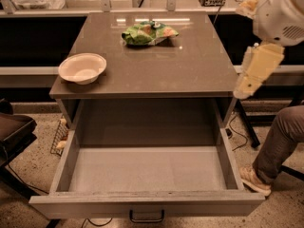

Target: Place green rice chip bag into top drawer

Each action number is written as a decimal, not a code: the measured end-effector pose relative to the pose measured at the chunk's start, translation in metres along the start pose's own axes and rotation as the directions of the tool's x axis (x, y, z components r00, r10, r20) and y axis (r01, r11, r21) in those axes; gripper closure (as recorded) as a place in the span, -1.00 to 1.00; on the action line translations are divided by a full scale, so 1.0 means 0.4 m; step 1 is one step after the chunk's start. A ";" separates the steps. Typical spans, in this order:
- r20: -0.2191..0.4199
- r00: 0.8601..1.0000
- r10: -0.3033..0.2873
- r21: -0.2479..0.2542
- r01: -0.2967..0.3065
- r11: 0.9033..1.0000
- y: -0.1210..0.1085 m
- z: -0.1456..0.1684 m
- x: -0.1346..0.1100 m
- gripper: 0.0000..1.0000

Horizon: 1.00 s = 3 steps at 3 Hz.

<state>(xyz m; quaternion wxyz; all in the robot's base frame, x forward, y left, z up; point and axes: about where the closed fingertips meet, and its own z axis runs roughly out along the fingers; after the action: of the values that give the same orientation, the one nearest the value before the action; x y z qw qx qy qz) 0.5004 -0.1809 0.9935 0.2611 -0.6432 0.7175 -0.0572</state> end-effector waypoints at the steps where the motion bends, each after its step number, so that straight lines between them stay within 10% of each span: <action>1: 0.103 0.983 -0.149 0.129 0.135 0.982 -0.110 0.055 -0.070 -1.00; 2: 0.155 0.936 -0.315 0.354 0.245 0.903 -0.299 0.093 -0.207 -1.00; 3: 0.124 0.927 -0.355 0.397 0.282 0.873 -0.383 0.145 -0.280 -1.00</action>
Offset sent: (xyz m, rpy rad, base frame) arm 0.1845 0.1053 0.0778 0.0646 -0.6595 0.3172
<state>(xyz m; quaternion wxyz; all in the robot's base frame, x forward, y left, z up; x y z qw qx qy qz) 0.6673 -0.0849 1.0416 0.4335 -0.6941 0.5484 -0.1722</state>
